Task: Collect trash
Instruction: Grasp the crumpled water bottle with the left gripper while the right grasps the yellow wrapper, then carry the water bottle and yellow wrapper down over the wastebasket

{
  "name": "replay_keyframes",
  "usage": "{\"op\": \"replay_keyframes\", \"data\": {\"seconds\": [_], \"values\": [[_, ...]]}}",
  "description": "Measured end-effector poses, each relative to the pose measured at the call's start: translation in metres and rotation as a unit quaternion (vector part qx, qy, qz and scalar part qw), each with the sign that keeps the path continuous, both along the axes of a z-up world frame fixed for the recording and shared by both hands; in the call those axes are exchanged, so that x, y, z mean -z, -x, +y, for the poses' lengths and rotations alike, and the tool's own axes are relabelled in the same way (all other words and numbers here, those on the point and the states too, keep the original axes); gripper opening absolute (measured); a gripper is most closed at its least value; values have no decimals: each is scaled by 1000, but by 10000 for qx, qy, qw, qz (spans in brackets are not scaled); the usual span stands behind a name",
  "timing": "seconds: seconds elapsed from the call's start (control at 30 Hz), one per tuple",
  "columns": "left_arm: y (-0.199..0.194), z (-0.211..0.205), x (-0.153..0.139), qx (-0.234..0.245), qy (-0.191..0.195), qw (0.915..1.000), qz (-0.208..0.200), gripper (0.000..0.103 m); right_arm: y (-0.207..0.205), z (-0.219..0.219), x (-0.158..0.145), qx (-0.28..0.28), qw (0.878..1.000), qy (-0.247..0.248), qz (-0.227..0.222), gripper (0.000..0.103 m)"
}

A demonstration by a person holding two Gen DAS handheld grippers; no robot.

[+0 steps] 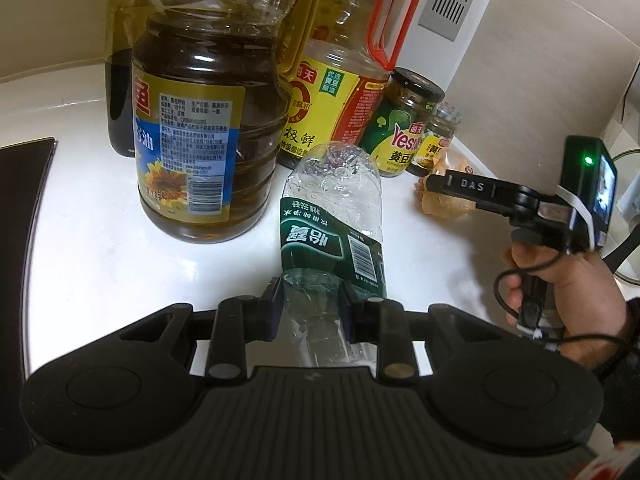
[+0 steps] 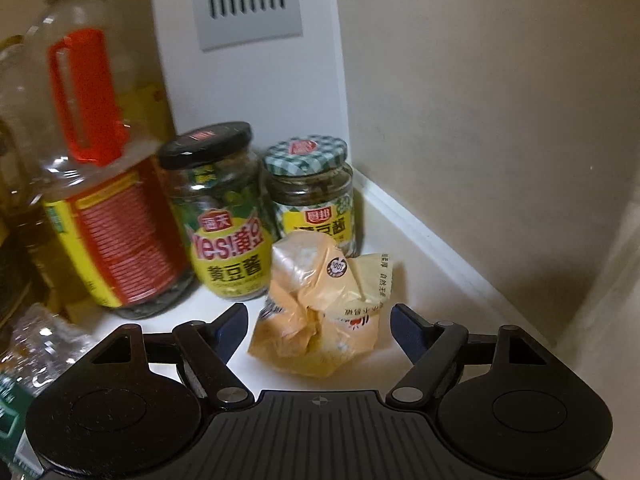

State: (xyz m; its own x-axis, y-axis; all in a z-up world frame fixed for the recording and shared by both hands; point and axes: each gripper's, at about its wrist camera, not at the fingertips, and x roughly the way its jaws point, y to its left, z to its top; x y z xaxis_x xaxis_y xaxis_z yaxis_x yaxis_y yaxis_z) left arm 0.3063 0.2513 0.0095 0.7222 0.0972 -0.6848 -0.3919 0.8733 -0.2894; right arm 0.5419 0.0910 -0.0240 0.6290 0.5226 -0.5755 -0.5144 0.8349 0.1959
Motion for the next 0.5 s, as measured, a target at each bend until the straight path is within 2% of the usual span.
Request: {"op": "replay_keyframes", "data": {"seconds": [0.07, 0.1, 0.13, 0.17, 0.33, 0.5], "values": [[1, 1, 0, -29, 13, 10000, -3, 26, -4, 2, 2, -44, 9999, -42, 82, 77], [1, 1, 0, -40, 13, 10000, -1, 26, -5, 1, 3, -62, 9999, -58, 90, 73], [1, 1, 0, -49, 17, 10000, 1, 26, -4, 0, 3, -101, 9999, -36, 84, 55], [1, 1, 0, -61, 30, 10000, 1, 26, -3, -1, 2, -122, 9999, -4, 73, 44], [7, -1, 0, -140, 98, 9999, 1, 26, 16, -15, -1, -262, 9996, 39, 30, 39], [11, -12, -4, -143, 117, 9998, -25, 26, 43, -46, -8, -333, 9994, -49, 68, 38]]}}
